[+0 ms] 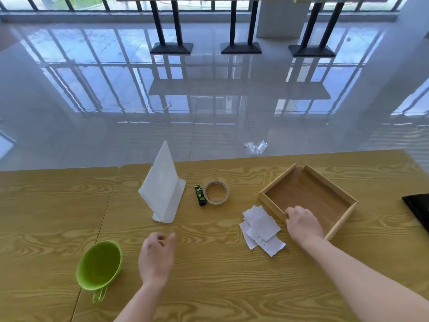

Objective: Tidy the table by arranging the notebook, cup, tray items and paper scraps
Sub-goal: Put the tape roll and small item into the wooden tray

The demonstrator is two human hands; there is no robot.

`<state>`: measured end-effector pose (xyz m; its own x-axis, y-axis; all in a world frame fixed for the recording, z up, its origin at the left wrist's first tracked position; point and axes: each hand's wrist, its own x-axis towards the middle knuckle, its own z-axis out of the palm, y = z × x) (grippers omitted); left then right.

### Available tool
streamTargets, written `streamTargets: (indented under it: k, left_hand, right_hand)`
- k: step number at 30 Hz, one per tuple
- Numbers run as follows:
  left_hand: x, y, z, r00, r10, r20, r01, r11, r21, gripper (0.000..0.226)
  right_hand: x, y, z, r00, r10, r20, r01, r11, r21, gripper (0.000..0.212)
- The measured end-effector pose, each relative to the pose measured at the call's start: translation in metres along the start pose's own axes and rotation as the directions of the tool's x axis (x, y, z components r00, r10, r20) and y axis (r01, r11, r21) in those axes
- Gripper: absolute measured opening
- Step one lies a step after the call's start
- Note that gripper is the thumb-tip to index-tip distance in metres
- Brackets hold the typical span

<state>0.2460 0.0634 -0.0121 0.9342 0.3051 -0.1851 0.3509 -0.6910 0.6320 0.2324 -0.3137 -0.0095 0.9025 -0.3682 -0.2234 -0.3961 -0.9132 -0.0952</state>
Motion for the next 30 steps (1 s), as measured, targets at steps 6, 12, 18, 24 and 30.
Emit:
streamTargets:
  k: [6, 12, 18, 24, 30]
  left_hand:
    - [0.046, 0.015, -0.019, 0.997, -0.068, -0.033, 0.063, 0.99, -0.124, 0.072]
    - [0.075, 0.035, -0.018, 0.997, -0.077, 0.005, 0.076, 0.97, -0.231, 0.029]
    - [0.074, 0.047, -0.002, 0.998, -0.042, -0.043, 0.033, 0.98, -0.194, 0.022]
    - [0.062, 0.054, 0.014, 0.999, 0.027, -0.029, -0.03, 0.993, -0.113, 0.025]
    - [0.057, 0.057, 0.015, 0.998, 0.062, -0.02, -0.063, 0.995, -0.079, 0.025]
  right_hand:
    - [0.026, -0.006, -0.002, 0.99, -0.128, 0.062, 0.128, 0.992, 0.008, 0.022]
    - [0.054, -0.03, -0.006, 0.986, -0.152, 0.074, 0.148, 0.987, 0.06, 0.021]
    - [0.083, -0.065, -0.012, 0.969, -0.224, 0.106, 0.215, 0.973, 0.086, 0.015]
    - [0.093, -0.1, -0.013, 0.941, -0.306, 0.142, 0.297, 0.951, 0.083, 0.018]
    - [0.092, -0.129, -0.01, 0.91, -0.382, 0.164, 0.376, 0.924, 0.066, 0.018]
